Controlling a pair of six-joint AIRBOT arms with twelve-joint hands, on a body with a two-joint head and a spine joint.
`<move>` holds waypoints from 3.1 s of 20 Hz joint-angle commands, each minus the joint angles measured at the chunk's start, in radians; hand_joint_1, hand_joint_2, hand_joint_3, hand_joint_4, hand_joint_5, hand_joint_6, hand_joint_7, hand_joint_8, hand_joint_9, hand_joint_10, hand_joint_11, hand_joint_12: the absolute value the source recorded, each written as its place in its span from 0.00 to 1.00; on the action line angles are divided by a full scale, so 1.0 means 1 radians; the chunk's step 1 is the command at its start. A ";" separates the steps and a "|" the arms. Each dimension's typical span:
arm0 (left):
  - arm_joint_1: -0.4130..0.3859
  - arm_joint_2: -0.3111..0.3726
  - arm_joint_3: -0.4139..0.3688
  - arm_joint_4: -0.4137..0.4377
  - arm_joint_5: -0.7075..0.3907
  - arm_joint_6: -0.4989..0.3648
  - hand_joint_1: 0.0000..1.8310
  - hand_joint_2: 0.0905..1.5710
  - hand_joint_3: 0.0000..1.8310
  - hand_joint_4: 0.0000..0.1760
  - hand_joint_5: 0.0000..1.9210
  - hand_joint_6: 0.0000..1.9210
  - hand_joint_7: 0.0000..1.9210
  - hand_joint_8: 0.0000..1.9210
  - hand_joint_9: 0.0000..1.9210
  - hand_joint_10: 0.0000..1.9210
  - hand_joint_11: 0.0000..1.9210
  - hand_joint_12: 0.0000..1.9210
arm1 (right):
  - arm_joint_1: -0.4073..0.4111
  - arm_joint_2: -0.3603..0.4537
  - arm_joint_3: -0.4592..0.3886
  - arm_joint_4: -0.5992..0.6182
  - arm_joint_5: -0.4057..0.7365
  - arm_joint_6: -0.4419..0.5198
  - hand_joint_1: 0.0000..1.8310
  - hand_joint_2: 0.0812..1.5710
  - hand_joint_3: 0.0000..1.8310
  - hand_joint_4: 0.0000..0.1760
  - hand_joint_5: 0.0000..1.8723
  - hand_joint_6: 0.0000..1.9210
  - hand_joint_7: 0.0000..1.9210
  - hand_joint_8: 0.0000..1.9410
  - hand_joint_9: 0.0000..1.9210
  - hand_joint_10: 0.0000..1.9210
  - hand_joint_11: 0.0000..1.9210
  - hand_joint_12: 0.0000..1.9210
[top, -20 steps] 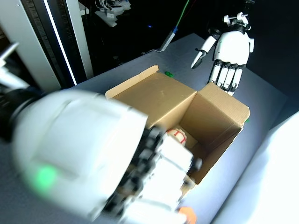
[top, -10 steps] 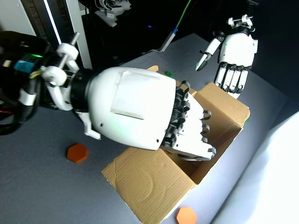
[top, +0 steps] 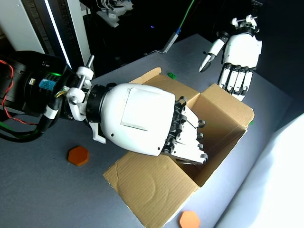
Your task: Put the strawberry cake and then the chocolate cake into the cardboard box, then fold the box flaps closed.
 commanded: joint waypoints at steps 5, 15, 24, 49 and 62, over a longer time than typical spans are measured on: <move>-0.009 0.007 0.001 -0.085 0.000 0.019 0.00 0.81 0.00 0.16 0.09 0.00 0.08 0.00 0.10 0.00 0.00 0.35 | 0.014 0.010 0.002 -0.012 0.124 0.003 0.44 0.70 0.00 0.00 0.16 0.14 0.26 0.12 0.17 0.52 0.01 0.97; -0.033 0.006 0.010 -0.155 0.013 0.049 0.02 0.80 0.00 0.13 0.10 0.00 0.11 0.00 0.12 0.00 0.00 0.38 | 0.060 0.100 -0.023 -0.014 0.084 0.005 0.37 0.60 0.00 0.00 0.04 0.00 0.08 0.00 0.05 0.09 0.00 0.45; -0.127 0.019 0.006 -0.157 0.001 0.049 0.02 0.82 0.00 0.12 0.09 0.00 0.11 0.00 0.12 0.00 0.00 0.40 | -0.027 0.327 -0.054 0.240 0.033 -0.150 0.35 0.63 0.00 0.00 0.03 0.00 0.08 0.00 0.09 0.07 0.00 0.56; -0.328 -0.135 -0.043 0.261 -0.058 0.019 0.00 0.80 0.00 0.27 0.09 0.00 0.12 0.00 0.11 0.00 0.00 0.29 | -0.224 0.283 -0.095 0.259 -0.086 -0.396 0.00 0.78 0.00 0.00 0.03 0.00 0.05 0.00 0.03 0.02 0.00 0.03; -0.239 -0.195 0.015 0.314 -0.072 0.035 0.00 0.80 0.00 0.13 0.09 0.00 0.10 0.00 0.13 0.00 0.00 0.39 | 0.039 0.315 -0.258 0.259 -0.191 -0.398 0.00 0.77 0.00 0.00 0.05 0.01 0.06 0.00 0.04 0.02 0.01 0.01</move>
